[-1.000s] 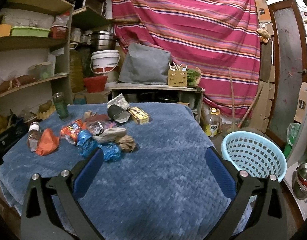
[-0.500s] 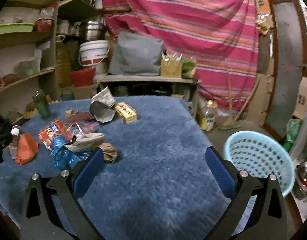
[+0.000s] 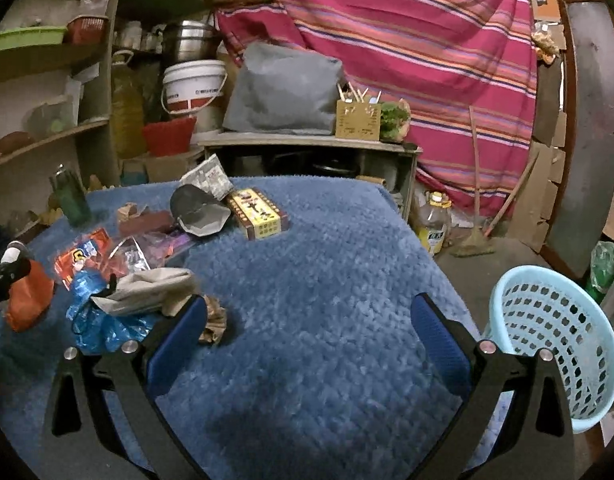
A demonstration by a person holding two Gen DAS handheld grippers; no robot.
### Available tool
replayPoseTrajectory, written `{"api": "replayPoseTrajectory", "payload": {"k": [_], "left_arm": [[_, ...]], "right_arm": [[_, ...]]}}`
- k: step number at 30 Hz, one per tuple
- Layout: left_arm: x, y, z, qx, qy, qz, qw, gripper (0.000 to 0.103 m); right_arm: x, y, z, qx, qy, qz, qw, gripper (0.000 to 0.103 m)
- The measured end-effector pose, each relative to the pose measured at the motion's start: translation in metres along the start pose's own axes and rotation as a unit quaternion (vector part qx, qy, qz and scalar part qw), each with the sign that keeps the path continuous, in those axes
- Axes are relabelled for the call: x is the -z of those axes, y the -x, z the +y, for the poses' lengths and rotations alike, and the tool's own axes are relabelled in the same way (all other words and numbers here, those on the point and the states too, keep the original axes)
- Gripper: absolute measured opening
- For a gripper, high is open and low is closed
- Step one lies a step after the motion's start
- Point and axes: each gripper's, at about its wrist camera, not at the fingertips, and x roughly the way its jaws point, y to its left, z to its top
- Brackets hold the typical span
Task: Collect trash
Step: 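Grasp the orange plastic bag with the left tool while the right tool grasps the white tissue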
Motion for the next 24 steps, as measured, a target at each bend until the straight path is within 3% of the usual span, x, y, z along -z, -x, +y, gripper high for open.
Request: {"api": "replayPoseTrajectory", "payload": {"k": [3,8,15,18,24], "left_arm": [[0.001,-0.01,-0.002,-0.008,-0.007,0.01,0.9999,0.097],[0.002,-0.018,-0.004,0.011,-0.009,0.029,0.9995,0.077],[0.009,-0.02,-0.018,0.026,-0.033,0.044,0.9981,0.059],[0.009,-0.021,-0.018,0.036,-0.03,0.052,0.9976,0.036],[0.009,-0.016,-0.018,0.052,-0.028,0.052,0.9969,0.02]], "right_arm": [[0.001,-0.009,0.001,0.003,0.001,0.016,1.0,0.099],[0.0,-0.018,0.003,0.002,0.003,0.031,1.0,0.099],[0.002,-0.019,0.002,0.006,0.003,0.037,0.999,0.099],[0.001,-0.02,0.003,0.008,0.004,0.04,0.999,0.099],[0.0,-0.017,0.007,0.007,0.014,0.038,0.999,0.099]]}}
